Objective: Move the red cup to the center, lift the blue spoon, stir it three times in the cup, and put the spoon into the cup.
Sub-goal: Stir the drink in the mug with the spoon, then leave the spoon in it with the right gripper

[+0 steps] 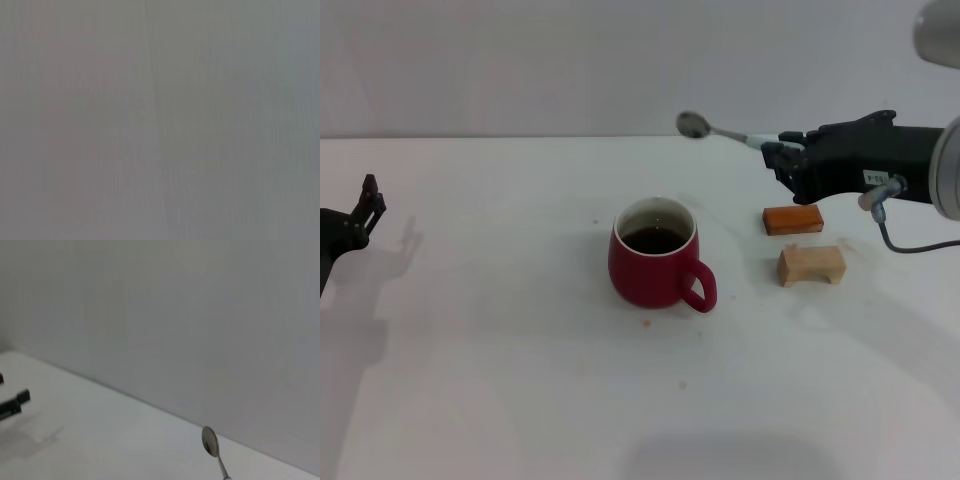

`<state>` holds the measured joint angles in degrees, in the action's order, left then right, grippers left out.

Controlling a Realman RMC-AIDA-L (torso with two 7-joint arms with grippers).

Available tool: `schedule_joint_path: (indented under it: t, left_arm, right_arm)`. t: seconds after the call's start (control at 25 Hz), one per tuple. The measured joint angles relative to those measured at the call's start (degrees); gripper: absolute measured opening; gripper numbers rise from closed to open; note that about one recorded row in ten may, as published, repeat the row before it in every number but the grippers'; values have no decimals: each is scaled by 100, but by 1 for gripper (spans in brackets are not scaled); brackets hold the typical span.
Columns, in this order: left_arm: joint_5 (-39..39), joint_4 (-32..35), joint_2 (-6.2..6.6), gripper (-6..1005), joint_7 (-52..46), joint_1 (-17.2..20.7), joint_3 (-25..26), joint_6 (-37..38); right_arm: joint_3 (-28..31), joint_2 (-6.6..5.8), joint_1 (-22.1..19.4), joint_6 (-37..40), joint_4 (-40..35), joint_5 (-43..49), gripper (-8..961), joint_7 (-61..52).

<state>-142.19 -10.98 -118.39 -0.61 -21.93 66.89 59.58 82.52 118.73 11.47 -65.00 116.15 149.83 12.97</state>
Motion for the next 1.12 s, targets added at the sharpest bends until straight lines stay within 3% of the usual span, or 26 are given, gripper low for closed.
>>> schedule_joint_path:
  t: [0.16,0.36,0.68,1.12]
  left_arm:
    - [0,-21,3,852,0,42,0,28]
    - [-1,-32,7,852,0,43,0,44]
    - [-1,-6,9,852,0,27,0,47]
    - [-1,-17,9,852,-1,24,0,54]
  right_arm:
    - [217,6,746,-1261,7,89,123,-81]
    - [277,9,1270,-1952,-8,133,124,-103]
    - [223,19,1550,-2396,-40,386,124,-160]
    - [79,18,1767,-2226,-741,415,124,-165]
